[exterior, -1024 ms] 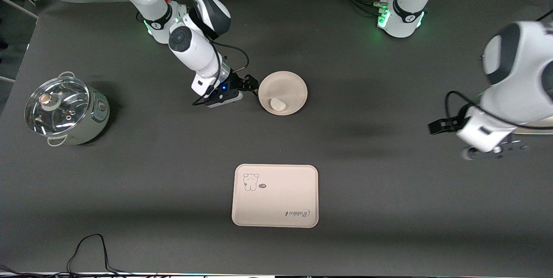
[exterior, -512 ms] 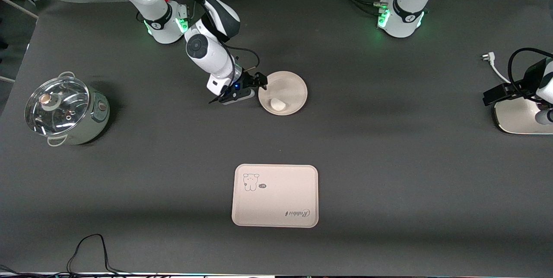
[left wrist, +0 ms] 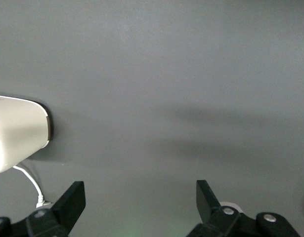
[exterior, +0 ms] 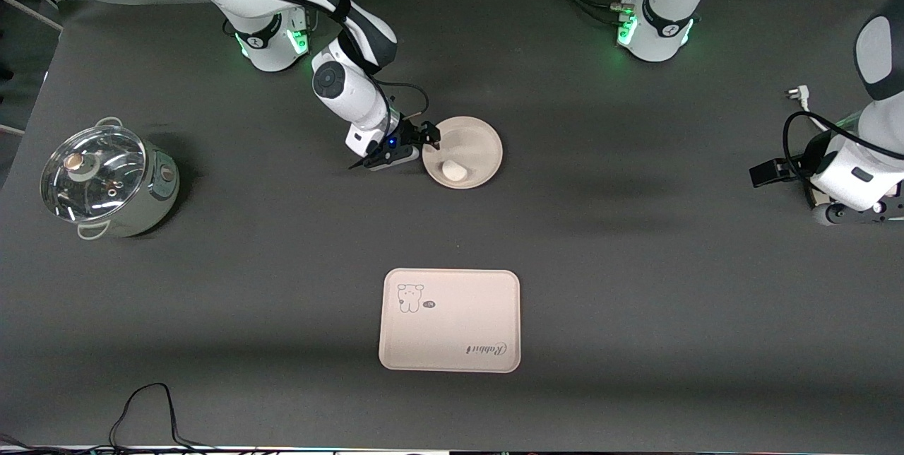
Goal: Place bun in plate and plate on tray
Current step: 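Grasp the plate rim with the right gripper while the left gripper retracts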
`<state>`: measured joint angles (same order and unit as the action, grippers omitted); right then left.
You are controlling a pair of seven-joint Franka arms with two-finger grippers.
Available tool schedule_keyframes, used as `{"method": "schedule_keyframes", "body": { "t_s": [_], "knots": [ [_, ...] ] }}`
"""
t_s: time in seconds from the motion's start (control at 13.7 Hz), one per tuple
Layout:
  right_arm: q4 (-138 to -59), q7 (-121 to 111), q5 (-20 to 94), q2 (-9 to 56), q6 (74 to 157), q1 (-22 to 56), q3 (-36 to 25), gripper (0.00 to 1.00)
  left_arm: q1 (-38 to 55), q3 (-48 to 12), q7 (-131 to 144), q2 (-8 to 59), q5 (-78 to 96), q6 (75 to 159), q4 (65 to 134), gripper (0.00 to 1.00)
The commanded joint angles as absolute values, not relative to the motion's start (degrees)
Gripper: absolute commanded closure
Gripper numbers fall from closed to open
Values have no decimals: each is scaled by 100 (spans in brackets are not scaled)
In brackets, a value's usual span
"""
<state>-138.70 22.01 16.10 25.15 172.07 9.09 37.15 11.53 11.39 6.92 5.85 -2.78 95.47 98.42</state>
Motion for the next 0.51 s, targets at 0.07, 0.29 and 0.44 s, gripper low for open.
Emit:
{"method": "schedule_keyframes", "body": {
  "t_s": [0.07, 0.29, 0.44],
  "knots": [
    [-13878, 2241, 1723, 2601, 17376, 1019, 3718, 17, 993, 1011, 615, 633, -255, 9598, 9721, 0],
    [-13913, 2241, 1714, 2759, 17639, 1037, 3718, 25, 1090, 1046, 624, 642, -281, 9580, 9721, 0],
    [-13922, 2198, 1714, 2769, 17684, 1099, 3718, 47, 1081, 1046, 659, 650, -299, 9563, 9721, 0]
  ]
}}
